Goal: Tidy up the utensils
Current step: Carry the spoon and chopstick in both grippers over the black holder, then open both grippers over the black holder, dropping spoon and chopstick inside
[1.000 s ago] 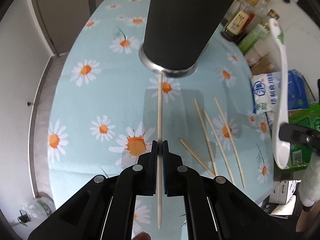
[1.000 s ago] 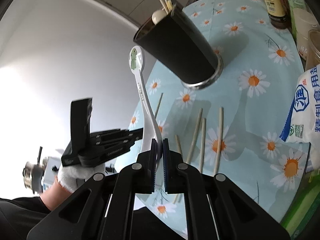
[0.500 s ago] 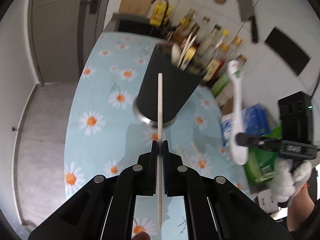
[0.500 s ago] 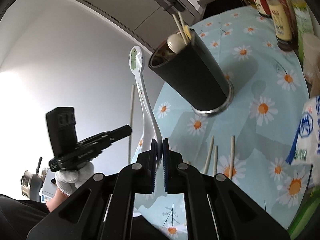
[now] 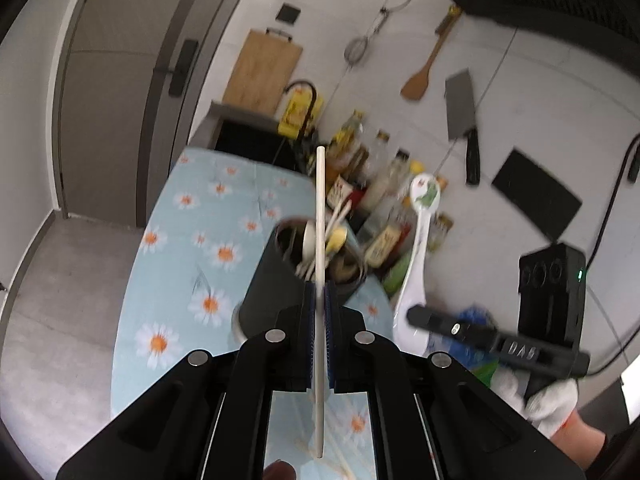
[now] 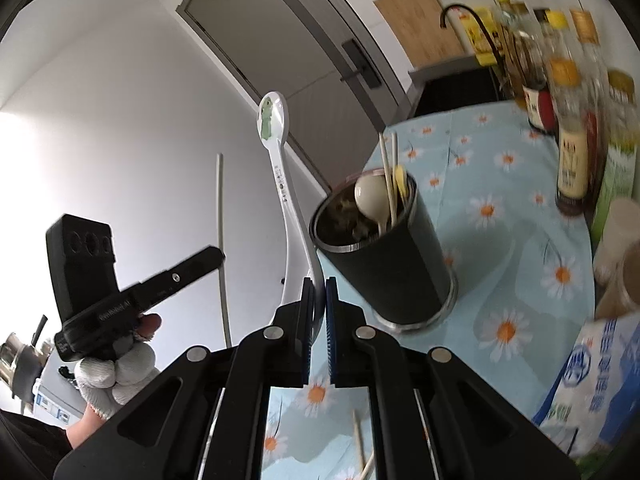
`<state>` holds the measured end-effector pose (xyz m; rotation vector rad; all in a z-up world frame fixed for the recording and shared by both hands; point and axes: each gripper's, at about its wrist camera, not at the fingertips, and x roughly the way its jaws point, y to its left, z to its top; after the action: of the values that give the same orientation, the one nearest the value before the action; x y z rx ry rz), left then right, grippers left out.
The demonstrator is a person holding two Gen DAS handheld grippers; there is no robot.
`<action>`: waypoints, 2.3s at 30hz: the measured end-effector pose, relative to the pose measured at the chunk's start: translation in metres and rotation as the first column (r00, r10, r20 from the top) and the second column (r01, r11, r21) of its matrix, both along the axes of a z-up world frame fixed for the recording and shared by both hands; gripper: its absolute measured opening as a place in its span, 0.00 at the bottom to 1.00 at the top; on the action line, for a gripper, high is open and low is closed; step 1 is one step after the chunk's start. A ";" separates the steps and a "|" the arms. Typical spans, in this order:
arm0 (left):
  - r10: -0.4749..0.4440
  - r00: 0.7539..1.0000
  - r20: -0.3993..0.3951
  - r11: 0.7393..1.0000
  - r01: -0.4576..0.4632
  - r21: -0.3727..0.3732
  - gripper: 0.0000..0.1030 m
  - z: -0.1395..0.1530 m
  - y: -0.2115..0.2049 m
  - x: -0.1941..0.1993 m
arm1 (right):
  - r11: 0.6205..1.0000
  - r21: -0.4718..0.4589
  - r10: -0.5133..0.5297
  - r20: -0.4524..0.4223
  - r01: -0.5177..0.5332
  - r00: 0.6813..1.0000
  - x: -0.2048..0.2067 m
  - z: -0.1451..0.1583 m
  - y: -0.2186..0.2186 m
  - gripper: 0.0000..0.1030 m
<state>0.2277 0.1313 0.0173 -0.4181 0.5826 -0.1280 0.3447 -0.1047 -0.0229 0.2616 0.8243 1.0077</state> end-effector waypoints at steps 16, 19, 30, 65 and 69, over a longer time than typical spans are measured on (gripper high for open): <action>0.023 0.967 0.252 1.000 -0.025 0.005 0.04 0.051 -0.001 0.049 | 0.993 0.045 -0.118 0.187 0.111 0.975 0.034 0.034 0.021 0.07; 0.036 0.962 0.272 0.999 -0.041 0.015 0.04 0.054 0.000 0.058 | 0.991 0.064 -0.128 0.196 0.118 0.972 0.040 0.036 0.022 0.07; 0.065 0.953 0.295 0.996 -0.080 0.037 0.04 0.040 -0.001 0.086 | 0.988 0.041 -0.155 0.232 0.150 0.960 0.062 0.026 0.035 0.07; 0.081 0.983 0.166 0.995 -0.091 0.052 0.28 -0.014 0.005 0.089 | 0.986 -0.002 -0.167 0.126 0.169 0.978 0.078 -0.017 0.027 0.28; 0.086 0.983 0.160 0.994 -0.095 0.046 0.28 -0.007 0.004 0.083 | 0.986 0.032 -0.168 0.101 0.165 0.981 0.075 -0.015 0.020 0.28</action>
<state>0.3111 0.1350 0.0099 -0.3783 0.4091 -0.0577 0.4199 -0.0846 -0.0382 0.2916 0.6853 0.8669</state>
